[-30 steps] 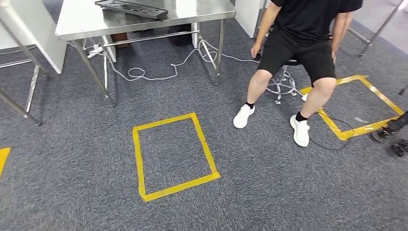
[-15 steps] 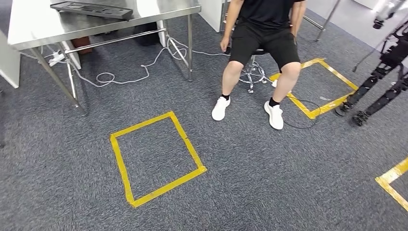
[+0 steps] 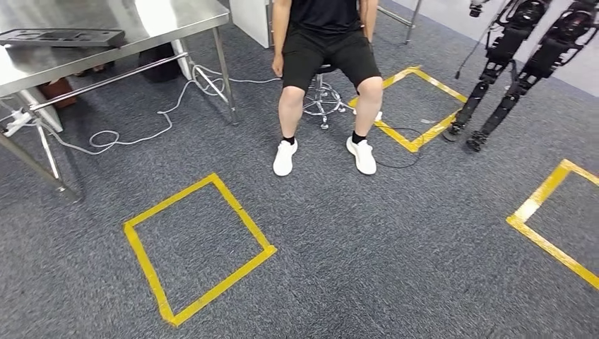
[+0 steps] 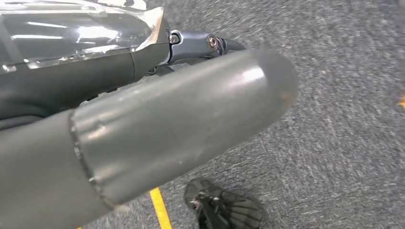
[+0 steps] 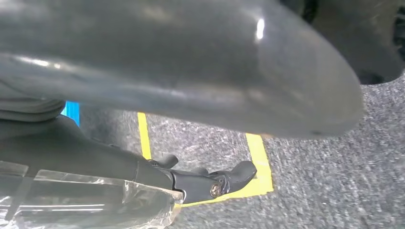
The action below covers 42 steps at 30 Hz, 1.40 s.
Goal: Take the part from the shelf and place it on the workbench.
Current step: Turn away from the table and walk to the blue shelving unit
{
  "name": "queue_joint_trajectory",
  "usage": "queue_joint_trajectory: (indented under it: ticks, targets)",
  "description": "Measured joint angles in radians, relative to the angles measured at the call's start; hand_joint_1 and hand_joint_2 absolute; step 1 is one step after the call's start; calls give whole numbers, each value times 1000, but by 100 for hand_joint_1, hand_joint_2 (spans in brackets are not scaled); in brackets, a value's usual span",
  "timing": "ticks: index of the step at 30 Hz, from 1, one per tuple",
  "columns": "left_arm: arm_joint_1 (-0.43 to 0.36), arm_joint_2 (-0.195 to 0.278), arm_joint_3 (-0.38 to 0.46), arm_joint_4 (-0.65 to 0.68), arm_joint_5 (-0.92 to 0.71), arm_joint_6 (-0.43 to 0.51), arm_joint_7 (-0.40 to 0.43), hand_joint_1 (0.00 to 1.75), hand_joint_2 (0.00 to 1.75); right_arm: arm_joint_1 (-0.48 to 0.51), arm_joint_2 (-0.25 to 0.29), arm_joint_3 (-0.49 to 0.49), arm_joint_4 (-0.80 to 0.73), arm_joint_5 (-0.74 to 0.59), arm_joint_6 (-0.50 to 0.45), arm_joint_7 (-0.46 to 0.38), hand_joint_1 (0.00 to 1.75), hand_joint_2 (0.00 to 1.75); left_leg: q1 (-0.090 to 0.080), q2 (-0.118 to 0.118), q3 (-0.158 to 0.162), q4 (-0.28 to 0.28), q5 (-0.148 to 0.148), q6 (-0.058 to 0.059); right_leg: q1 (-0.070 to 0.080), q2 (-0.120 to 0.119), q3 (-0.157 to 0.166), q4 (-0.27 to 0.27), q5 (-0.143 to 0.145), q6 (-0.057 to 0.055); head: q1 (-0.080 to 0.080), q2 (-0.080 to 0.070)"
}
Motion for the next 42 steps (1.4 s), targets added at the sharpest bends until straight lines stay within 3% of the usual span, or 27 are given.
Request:
queue_joint_trajectory:
  ticks: [2,4,6,8,10,12,13,15,16,18,19,20,21,22,23,25,27,28,29,30,32,34,36,37,39,40,42]
  targets:
    - [1,-1,-1,0,0,3,8,0,0,-3,0,0,0,3,2,6,0,0,9,-47,44,-101,38,-3,3,25,-12,18,-7,12,0,0]
    - [2,-3,-3,0,0,6,17,0,0,-5,-1,1,1,5,2,16,0,0,4,-68,55,-130,35,6,4,47,-30,26,-6,31,0,0]
    - [2,-8,-5,0,-10,2,33,0,0,-2,-1,1,2,7,7,29,0,0,-2,-44,55,-136,40,25,3,62,-44,25,0,46,1,0]
    - [2,-15,-16,0,-35,-11,63,0,0,-1,-1,4,5,15,18,47,0,0,-2,-17,53,-145,48,43,7,26,-70,65,-20,49,4,0]
    - [3,-23,-39,0,-61,-24,99,0,0,-5,-1,10,6,27,32,63,0,0,-3,15,51,-147,51,51,8,-32,-127,178,-74,43,9,0]
    - [4,-36,-57,0,-73,-30,133,0,0,-7,-2,19,7,41,48,72,0,0,-5,48,49,-146,50,53,7,-53,-179,286,-112,45,10,0]
    - [3,-43,-63,0,-73,-31,147,0,0,-7,-3,24,8,47,56,76,0,0,-6,62,49,-146,49,53,6,-57,-181,295,-111,52,10,0]
    - [-2,-56,-72,0,-73,-30,168,0,0,-7,-8,34,9,59,67,85,0,0,-6,86,51,-146,48,52,5,-76,-123,199,-71,66,11,0]
    - [-3,-62,-74,0,-70,-29,173,0,0,-8,-11,39,9,64,71,88,0,0,-8,96,54,-146,47,50,5,-103,-84,128,-48,68,11,0]
    - [-5,-70,-75,0,-65,-24,178,0,0,-12,-17,48,10,70,77,91,0,0,-14,115,62,-146,41,40,13,-146,-35,33,-19,59,11,0]
    - [-6,-72,-75,0,-63,-22,180,0,0,-13,-19,51,10,72,79,91,0,0,-16,125,67,-147,37,34,18,-154,-32,22,-15,51,11,0]
    - [-7,-74,-75,0,-62,-21,181,0,0,-14,-22,54,11,73,81,92,0,0,-17,136,72,-149,35,28,21,-143,-33,21,-12,45,10,0]
    - [-9,-76,-75,0,-62,-20,182,0,0,-13,-24,56,11,73,82,92,0,0,-16,141,76,-150,33,23,15,-130,-31,19,-10,37,10,0]
    - [-11,-77,-75,0,-62,-19,183,0,0,-13,-26,58,12,73,82,92,0,0,-14,130,77,-144,25,18,9,-118,-28,17,-6,30,8,0]
    - [-12,-78,-75,0,-62,-17,187,0,0,-13,-27,59,13,75,83,92,0,0,-12,108,70,-122,8,13,2,-107,-25,14,-3,24,6,0]
    - [-11,-79,-75,0,-59,-4,207,0,0,-13,-27,64,13,80,85,92,0,0,-10,49,27,-22,-53,10,-4,-84,-24,12,2,11,0,0]
    - [-9,-83,-75,1,-45,17,237,0,0,-13,-27,70,14,83,89,90,0,0,-10,24,-29,91,-97,9,-1,-56,-25,13,4,5,0,0]
    - [-7,-84,-73,1,-35,26,248,0,0,-13,-27,73,14,83,92,88,0,0,-9,20,-43,111,-93,9,1,-41,-24,13,4,5,0,0]
    - [-6,-85,-72,1,-24,32,255,0,0,-11,-29,75,15,84,95,85,0,0,-8,17,-40,96,-68,8,1,-26,-22,15,4,5,0,0]
    - [-6,-86,-69,1,-14,35,256,0,0,-10,-31,76,15,84,97,82,0,0,-6,10,-23,49,-31,8,0,-11,-20,17,3,6,-1,0]
    - [-4,-86,-63,1,-1,35,251,0,0,-10,-35,76,16,83,99,73,0,0,2,-32,20,-65,29,9,3,14,-26,26,1,11,-1,0]
    - [-3,-86,-57,2,3,25,237,0,0,-10,-39,76,16,80,95,59,0,0,2,-59,36,-118,40,16,7,35,-42,31,1,25,-1,0]
    - [-3,-85,-55,2,1,5,220,0,0,-2,-43,76,16,73,88,45,0,0,-6,-42,38,-124,41,32,9,52,-53,29,5,41,-2,0]
    - [-3,-83,-55,3,0,-6,212,0,0,3,-46,76,17,69,85,39,0,0,-7,-31,38,-126,44,41,9,42,-59,35,3,46,-2,0]
    - [-1,-80,-55,8,-5,-24,197,0,0,8,-48,76,18,62,80,32,0,0,-6,-5,38,-132,50,57,8,-5,-88,94,-27,47,4,0]
    - [2,-78,-55,11,-8,-31,190,0,0,9,-48,76,18,59,79,29,0,0,-7,9,38,-133,50,62,7,-32,-115,149,-55,44,6,0]
    - [8,-74,-55,17,-17,-44,179,0,0,10,-48,76,18,52,76,24,0,0,-9,40,35,-132,49,66,5,-52,-173,265,-105,42,10,0]
